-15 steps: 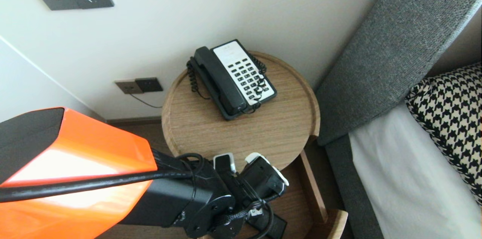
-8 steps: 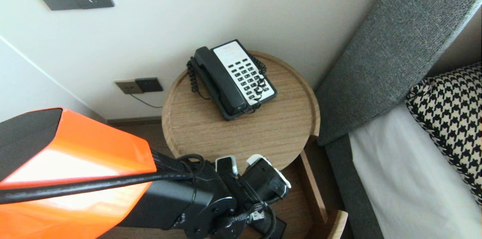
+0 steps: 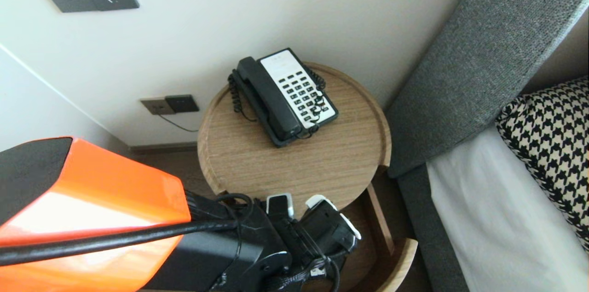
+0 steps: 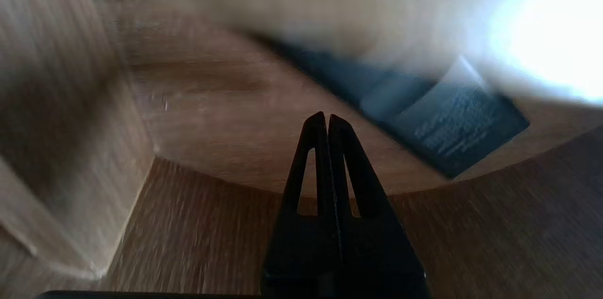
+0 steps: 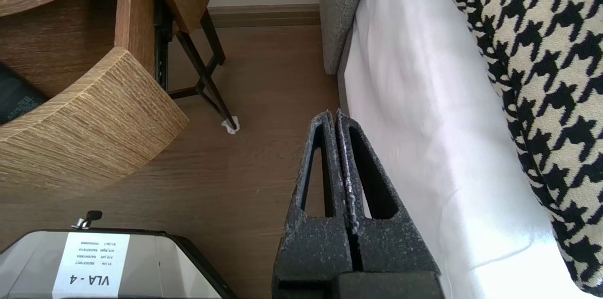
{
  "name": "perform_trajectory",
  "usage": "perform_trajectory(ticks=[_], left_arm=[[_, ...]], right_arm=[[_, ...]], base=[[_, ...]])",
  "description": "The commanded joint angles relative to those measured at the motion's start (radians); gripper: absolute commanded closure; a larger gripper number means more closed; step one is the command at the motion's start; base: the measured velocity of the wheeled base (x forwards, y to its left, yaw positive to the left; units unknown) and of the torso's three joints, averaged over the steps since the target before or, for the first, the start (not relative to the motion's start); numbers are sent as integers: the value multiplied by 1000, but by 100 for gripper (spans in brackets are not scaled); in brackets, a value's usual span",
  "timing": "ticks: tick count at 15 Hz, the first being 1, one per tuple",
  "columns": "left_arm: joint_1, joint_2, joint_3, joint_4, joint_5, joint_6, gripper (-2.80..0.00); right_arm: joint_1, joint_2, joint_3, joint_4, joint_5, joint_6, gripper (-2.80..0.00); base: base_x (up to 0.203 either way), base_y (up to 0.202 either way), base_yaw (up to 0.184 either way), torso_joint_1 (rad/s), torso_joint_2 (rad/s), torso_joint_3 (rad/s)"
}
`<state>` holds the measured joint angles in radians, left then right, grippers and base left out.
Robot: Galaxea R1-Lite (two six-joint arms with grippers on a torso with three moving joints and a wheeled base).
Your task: Take the remote control out of the drawer one by one and place them on the table
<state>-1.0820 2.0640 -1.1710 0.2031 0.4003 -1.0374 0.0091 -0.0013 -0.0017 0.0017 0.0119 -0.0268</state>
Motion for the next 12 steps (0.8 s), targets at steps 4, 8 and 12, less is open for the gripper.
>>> perform_trajectory(ticks=[4,8,12], left_arm=[[-47,-32,20,6,11,-6,0],[-70,-66,43,20,4,-4,0],[-70,-124,111,22,-47,7,0]], right_arm=[[2,-5,0,0,0,-1,0],[0,-5,0,0,0,-1,0],[0,-5,0,0,0,-1,0]], base=[[0,0,0,0,0,0],[0,0,0,0,0,0],[0,0,0,0,0,0]])
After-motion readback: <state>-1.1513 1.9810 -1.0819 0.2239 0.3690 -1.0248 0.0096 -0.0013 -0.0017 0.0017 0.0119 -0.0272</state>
